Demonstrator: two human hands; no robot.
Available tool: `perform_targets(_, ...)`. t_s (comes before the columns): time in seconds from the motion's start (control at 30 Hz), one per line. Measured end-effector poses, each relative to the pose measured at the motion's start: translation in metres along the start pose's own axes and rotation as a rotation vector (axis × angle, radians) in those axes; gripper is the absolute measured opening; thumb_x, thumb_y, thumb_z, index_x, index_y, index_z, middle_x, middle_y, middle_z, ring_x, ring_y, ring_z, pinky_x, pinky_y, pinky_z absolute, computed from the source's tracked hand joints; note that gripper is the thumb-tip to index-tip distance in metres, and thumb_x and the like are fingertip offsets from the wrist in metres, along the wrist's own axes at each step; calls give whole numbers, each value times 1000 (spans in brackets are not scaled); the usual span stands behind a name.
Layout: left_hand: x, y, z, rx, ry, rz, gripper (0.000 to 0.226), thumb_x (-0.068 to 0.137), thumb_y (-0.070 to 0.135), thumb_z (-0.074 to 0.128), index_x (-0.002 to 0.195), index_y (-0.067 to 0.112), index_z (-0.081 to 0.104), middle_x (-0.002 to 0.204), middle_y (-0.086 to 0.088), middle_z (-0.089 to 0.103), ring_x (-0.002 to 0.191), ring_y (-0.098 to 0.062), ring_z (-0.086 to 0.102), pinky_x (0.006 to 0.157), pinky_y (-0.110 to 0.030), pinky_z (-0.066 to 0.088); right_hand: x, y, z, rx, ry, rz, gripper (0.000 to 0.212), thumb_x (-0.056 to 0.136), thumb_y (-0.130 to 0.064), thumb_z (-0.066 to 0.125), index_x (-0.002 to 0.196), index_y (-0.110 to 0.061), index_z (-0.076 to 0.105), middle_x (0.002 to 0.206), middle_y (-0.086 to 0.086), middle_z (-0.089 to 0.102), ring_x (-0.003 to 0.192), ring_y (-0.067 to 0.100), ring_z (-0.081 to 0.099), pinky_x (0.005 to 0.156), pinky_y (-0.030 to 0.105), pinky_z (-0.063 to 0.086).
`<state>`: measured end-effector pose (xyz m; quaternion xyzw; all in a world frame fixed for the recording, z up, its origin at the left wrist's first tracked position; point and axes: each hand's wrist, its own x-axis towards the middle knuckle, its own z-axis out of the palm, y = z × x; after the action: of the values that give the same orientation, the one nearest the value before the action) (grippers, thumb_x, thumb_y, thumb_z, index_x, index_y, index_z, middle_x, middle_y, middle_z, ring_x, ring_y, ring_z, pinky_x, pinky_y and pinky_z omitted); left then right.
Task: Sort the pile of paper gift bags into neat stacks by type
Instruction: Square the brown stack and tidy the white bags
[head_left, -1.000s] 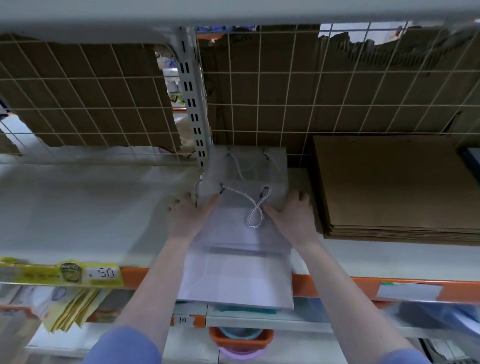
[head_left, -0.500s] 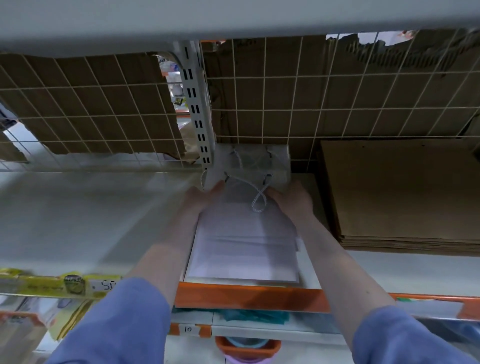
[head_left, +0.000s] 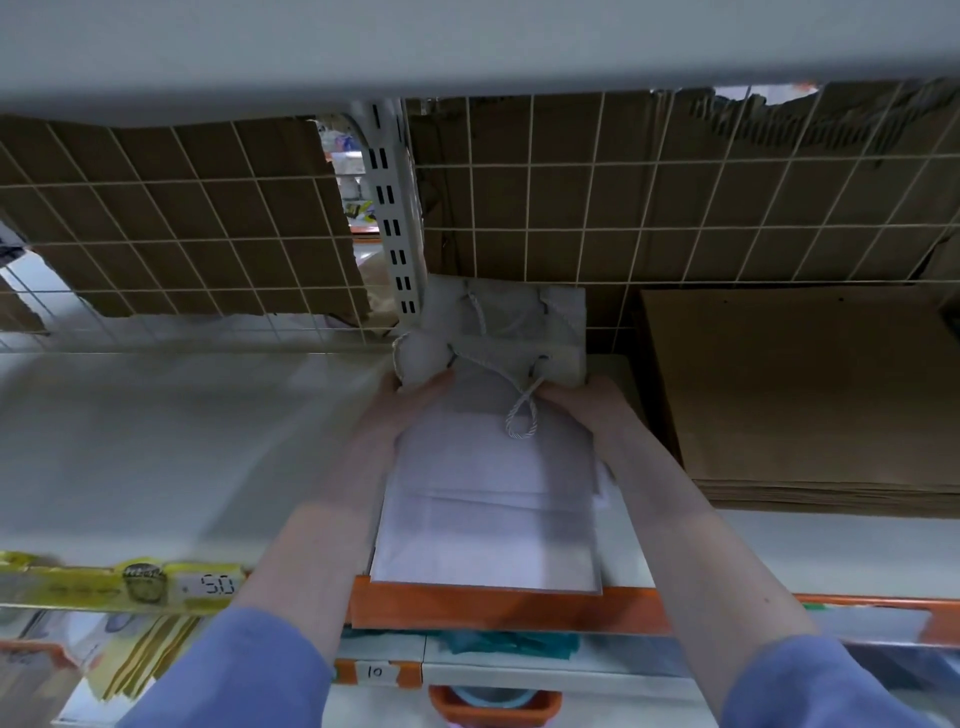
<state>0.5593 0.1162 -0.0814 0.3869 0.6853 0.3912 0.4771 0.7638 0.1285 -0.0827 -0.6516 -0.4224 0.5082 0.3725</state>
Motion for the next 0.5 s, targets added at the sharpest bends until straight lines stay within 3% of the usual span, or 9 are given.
perform_targets(0.27, -5, -9, -9, -90, 22, 35, 84, 75, 44, 75, 142, 14, 33, 131, -3, 50, 108, -24, 55, 83, -33, 44, -5, 5, 8, 119, -92, 93, 52, 70, -20, 81, 114, -1, 62, 114, 14, 65, 98, 27, 62, 84, 36, 50)
perform_targets(0.37, -11, -13, -11, -89, 78, 130, 75, 73, 40, 77, 135, 16, 40, 123, -4, 55, 98, -21, 57, 72, -29, 47, -8, 6, 10, 138, -93, -15, 48, 70, -18, 81, 113, -5, 63, 112, 10, 65, 99, 26, 63, 85, 34, 50)
perform_targets(0.43, -18, -8, -13, -126, 130, 255, 61, 78, 28, 75, 130, 18, 45, 110, 2, 60, 90, -14, 60, 67, -24, 48, -13, -2, 7, 75, -76, -152, 40, 69, -23, 82, 104, -18, 65, 113, 9, 66, 99, 24, 63, 89, 38, 52)
perform_targets(0.5, -25, 4, -15, -191, 160, 388, 50, 78, 17, 75, 121, 22, 52, 100, 10, 64, 86, -4, 64, 66, -19, 52, -21, -19, 2, 50, -68, -293, 29, 74, -19, 78, 93, -28, 58, 102, 1, 65, 88, 12, 64, 79, 28, 54)
